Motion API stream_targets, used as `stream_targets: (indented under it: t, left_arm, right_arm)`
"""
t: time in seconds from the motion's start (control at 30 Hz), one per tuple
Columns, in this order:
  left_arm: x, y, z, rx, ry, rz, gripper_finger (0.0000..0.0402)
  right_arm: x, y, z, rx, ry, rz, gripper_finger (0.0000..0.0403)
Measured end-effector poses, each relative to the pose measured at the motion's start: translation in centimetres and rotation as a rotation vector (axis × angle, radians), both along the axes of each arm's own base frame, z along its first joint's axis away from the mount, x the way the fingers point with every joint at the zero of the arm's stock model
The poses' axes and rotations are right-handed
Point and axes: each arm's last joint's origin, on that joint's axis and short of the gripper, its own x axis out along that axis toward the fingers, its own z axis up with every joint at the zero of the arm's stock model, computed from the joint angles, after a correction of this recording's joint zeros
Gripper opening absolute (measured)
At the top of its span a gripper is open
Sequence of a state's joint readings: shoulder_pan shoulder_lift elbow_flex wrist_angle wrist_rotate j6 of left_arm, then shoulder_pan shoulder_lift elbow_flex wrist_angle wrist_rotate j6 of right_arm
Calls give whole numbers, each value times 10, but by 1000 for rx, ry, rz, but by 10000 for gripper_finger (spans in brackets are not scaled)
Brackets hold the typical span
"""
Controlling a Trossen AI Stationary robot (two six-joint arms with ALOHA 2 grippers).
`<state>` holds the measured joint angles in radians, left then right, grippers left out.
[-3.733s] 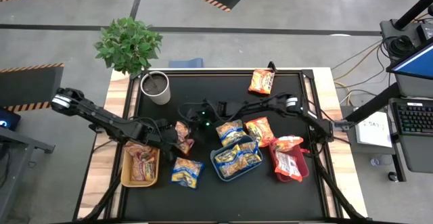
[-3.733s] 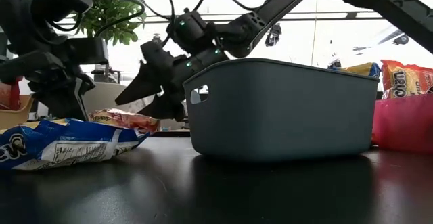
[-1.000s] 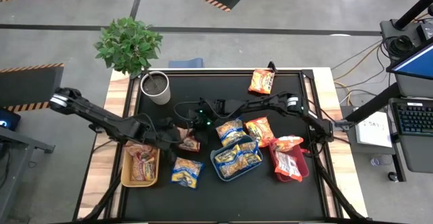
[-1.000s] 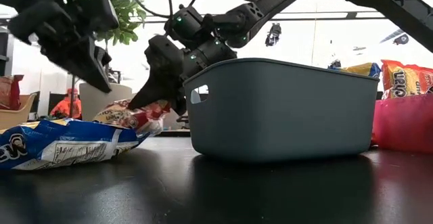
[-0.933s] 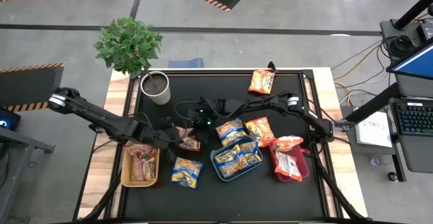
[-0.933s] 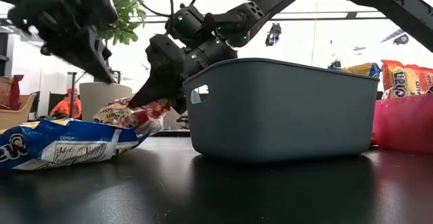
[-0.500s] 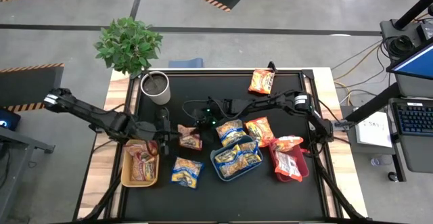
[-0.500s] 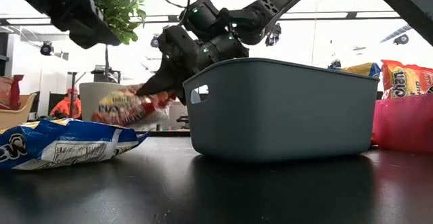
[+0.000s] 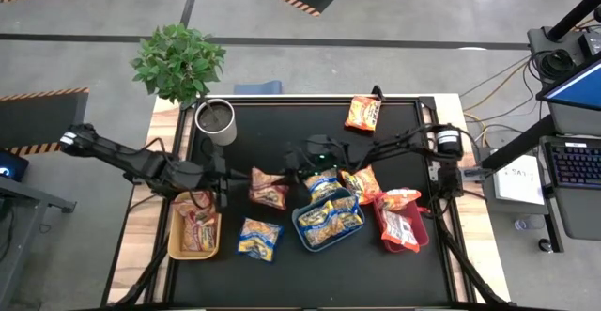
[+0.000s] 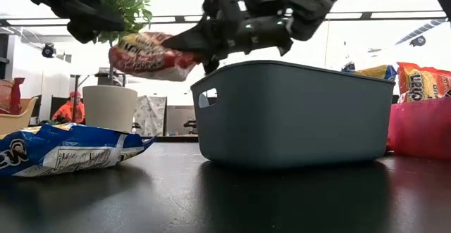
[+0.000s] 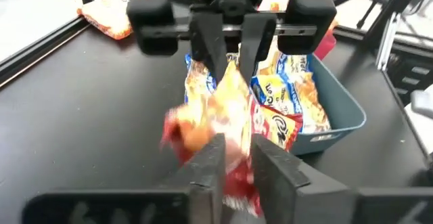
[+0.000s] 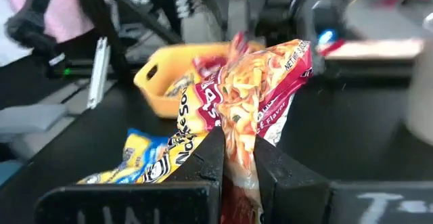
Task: Sort Maruchan noodles
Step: Put the red noodle pack into the yellow bin
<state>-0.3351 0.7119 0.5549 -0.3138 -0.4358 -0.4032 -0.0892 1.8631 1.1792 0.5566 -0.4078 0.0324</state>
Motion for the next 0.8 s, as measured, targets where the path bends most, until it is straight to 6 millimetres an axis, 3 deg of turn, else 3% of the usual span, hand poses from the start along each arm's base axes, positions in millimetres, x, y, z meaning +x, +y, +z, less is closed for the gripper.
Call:
stream_targets:
  t: [0.2,0.47,0.6,0.8]
  left_arm:
    - [3,-1,2,-21,-43,4,144]
    - [16,-5,-7,32,-2,-2,267]
    - [22,-6,-13,48,26,34,289]
    - [30,-10,-15,34,13,4,285]
  right_arm:
    - [-25,16,-3,-125,-101,-91,22]
    - [-30,26,-5,-194,-159,-103,22]
    - [-30,27,-4,-221,-169,-97,22]
    - [-29,36,-4,-316,-200,-79,22]
